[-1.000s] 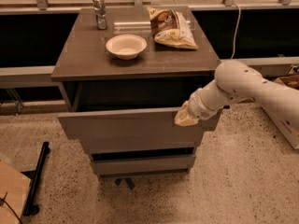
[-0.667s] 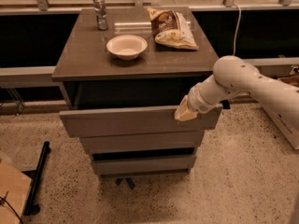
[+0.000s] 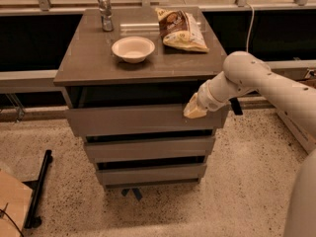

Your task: Close top drawer

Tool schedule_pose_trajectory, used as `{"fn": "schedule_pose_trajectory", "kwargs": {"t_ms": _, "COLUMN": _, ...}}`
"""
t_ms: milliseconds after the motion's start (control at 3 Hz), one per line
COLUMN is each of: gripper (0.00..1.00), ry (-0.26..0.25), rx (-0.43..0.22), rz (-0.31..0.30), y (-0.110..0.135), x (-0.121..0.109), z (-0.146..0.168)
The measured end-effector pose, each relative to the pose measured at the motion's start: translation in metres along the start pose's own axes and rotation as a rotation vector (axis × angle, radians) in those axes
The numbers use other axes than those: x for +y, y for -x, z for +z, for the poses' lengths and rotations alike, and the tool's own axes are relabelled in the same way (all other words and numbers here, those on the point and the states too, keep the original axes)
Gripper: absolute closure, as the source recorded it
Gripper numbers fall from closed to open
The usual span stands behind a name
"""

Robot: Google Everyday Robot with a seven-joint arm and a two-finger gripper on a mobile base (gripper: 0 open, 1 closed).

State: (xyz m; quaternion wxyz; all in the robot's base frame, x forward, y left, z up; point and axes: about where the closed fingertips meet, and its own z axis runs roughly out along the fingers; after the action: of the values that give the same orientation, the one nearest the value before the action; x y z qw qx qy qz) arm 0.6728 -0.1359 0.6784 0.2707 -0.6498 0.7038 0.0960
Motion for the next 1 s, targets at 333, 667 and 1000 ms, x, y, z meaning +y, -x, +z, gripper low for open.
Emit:
{"fn": "schedule_pose_trajectory", "kwargs": {"t_ms": 333, "gripper": 0.59, "ry": -0.024, "rx": -0.004, "rz": 0.002, "y": 0.0002, "x": -0.0170, "z": -0.0046}}
{"fn": "schedule_pose_trajectory", "kwargs": {"t_ms": 667, "gripper": 0.36, "ry": -0.019, "rx": -0.005, "rz": 0.001, "y": 0.0009, "x": -0.0159, "z": -0.0015}}
{"fn": "schedule_pose_trajectory", "kwargs": {"t_ms": 1000, "gripper": 0.13, "ry": -0.014, "rx": -0.006, "rz": 0.000, "y": 0.0016, "x": -0.0149, "z": 0.0014}}
